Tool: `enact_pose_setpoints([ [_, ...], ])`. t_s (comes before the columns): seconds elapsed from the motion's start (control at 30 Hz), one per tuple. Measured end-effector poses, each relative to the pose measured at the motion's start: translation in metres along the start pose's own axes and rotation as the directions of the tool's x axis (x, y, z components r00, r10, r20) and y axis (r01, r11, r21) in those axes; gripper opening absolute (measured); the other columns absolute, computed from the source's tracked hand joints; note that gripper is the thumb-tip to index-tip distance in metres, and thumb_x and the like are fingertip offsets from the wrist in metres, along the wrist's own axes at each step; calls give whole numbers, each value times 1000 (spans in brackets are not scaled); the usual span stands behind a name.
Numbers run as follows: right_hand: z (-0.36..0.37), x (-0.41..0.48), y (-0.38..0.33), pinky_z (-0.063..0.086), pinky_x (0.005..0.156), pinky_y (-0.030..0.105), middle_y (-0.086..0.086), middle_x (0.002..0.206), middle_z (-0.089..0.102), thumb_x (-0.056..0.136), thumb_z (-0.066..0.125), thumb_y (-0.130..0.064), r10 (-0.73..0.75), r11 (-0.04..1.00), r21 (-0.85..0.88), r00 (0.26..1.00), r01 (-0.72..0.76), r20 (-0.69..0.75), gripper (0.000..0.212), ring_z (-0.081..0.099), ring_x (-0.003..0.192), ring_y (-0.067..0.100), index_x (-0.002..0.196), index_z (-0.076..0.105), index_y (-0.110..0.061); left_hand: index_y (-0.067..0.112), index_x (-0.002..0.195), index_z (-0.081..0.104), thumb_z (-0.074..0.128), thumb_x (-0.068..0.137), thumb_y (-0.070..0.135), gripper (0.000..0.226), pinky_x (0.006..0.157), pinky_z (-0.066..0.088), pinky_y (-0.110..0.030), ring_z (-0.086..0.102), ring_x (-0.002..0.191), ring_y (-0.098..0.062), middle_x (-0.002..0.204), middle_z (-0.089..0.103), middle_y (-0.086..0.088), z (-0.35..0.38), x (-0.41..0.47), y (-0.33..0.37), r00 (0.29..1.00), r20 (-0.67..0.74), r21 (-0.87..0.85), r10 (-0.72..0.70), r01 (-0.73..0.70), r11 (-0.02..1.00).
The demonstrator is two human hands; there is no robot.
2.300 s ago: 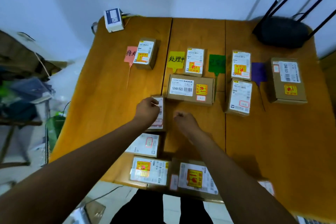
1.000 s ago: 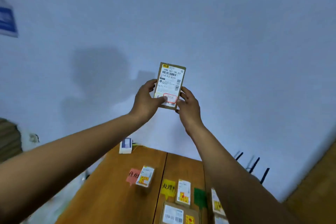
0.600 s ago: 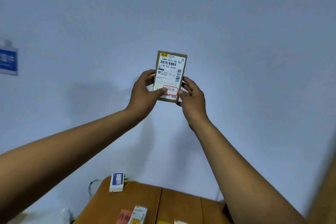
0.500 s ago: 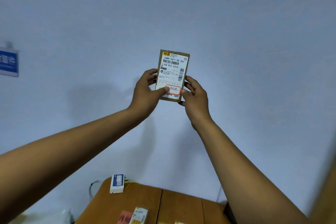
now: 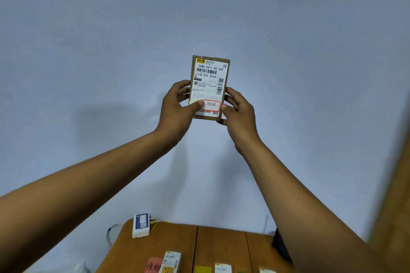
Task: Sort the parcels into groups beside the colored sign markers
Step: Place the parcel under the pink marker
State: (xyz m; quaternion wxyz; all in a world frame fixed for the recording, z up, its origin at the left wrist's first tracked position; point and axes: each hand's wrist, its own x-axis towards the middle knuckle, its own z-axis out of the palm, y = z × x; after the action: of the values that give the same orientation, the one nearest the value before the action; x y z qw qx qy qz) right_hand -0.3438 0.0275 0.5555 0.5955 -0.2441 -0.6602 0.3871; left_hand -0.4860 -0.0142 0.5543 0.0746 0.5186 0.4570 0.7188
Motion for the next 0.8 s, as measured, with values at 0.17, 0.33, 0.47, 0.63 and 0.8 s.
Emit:
enact_pose_setpoints([
  [0.17,-9,3,2,61,73,28,-5,129,64,99,53,-4,-4,1000,11,1000,4,-8,42,67,102,11,136,58,-24,26,131,51,76,86,11,54,73,54,-10,59,117,-11,131,61,7,6,1,2,1000,3,-1,14,-14,1000],
  [0.33,-17,7,4,63,74,31,-2,132,66,98,57,-7,1,1000,-1,1000,-1,-27,45,68,110,19,139,57,-24,26,132,50,74,87,9,53,81,52,-14,59,119,-10,129,61,8,10,-3,3,999,40,22,19,-20,1000],
  [0.47,-19,9,1,64,74,32,-2,131,66,97,58,-6,-4,1000,8,1000,4,-26,44,68,110,18,138,58,-25,25,132,50,75,87,10,54,80,51,-14,59,118,-8,128,61,10,10,-3,6,999,29,28,30,-31,999],
  [0.63,-20,12,5,64,76,34,-1,132,66,97,58,-7,0,1000,24,1000,1,-29,45,69,110,20,139,58,-23,24,133,50,74,87,9,54,78,51,-11,59,118,-10,130,61,6,14,0,6,999,38,41,35,-36,999],
  [0.8,-25,10,8,63,75,34,-1,131,66,97,58,-7,4,1000,25,1000,-3,-27,44,69,109,19,137,59,-24,24,134,49,75,87,11,55,78,52,-12,59,119,-11,132,61,6,18,-1,1,998,52,60,32,-35,998],
])
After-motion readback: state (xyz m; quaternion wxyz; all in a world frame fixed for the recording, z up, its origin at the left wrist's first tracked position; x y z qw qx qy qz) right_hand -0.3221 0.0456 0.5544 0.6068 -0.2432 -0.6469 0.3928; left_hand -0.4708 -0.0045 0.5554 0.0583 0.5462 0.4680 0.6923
